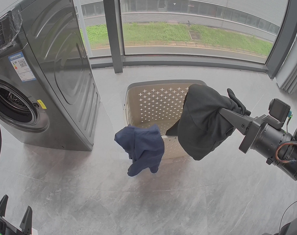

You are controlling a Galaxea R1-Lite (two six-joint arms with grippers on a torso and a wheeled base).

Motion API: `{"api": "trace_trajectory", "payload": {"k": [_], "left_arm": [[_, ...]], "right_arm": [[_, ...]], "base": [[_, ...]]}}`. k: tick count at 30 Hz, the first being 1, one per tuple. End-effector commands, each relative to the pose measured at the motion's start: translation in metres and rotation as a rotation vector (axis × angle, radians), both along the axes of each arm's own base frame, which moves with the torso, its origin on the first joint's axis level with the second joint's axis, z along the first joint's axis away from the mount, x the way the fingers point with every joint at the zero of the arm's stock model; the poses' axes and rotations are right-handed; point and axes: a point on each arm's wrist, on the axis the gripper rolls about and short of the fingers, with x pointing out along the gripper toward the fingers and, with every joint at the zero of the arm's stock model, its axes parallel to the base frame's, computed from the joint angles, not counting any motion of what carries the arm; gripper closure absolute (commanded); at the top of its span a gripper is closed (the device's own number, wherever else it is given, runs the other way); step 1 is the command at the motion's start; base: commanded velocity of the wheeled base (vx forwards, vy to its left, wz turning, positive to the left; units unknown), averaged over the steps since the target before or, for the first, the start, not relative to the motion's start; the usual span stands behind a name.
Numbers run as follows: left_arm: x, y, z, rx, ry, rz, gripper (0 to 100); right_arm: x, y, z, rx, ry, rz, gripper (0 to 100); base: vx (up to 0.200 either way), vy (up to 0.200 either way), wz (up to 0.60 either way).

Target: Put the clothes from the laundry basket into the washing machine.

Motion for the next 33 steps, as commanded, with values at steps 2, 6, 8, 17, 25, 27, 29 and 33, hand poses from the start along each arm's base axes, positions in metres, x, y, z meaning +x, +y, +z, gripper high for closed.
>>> {"api": "trace_trajectory", "payload": {"k": [2,6,8,17,25,27,29,33], "left_arm": [[0.0003,0.0,-0.0052,0.0,0.004,0.002,0],[0.0003,0.0,-0.0052,0.0,0.004,0.0,0],[0.0003,0.0,-0.0052,0.0,0.004,0.002,0],[0.0002,0.0,-0.0049,-0.005,0.004,0.002,0],[0.0002,0.0,-0.0049,-0.003,0.004,0.002,0],[0.0002,0.0,-0.0049,-0.005,0.004,0.002,0],[0.0002,0.0,-0.0049,-0.003,0.004,0.002,0],[0.0002,0.0,-0.0049,-0.003,0.004,0.002,0]], "right_arm": [[0.0007,0.0007,-0.0004,-0.002,0.002,0.001,100],[0.0006,0.0006,-0.0008,-0.001,0.004,0.001,100],[0.0006,0.0007,-0.0001,0.0,-0.001,0.001,100],[0.0,0.0016,0.0015,0.011,-0.014,0.013,100],[-0.0002,0.0017,0.001,0.001,-0.02,0.021,100],[0.0,0.002,0.0007,0.0,-0.019,0.021,100],[0.0008,0.0026,-0.0003,-0.003,-0.015,0.021,100],[0.0008,0.0026,-0.0001,-0.002,-0.016,0.021,100]], "base": [[0.0,0.2,0.0],[0.0,0.2,0.0],[0.0,0.2,0.0],[0.0,0.2,0.0],[0.0,0.2,0.0],[0.0,0.2,0.0],[0.0,0.2,0.0],[0.0,0.2,0.0]]}}
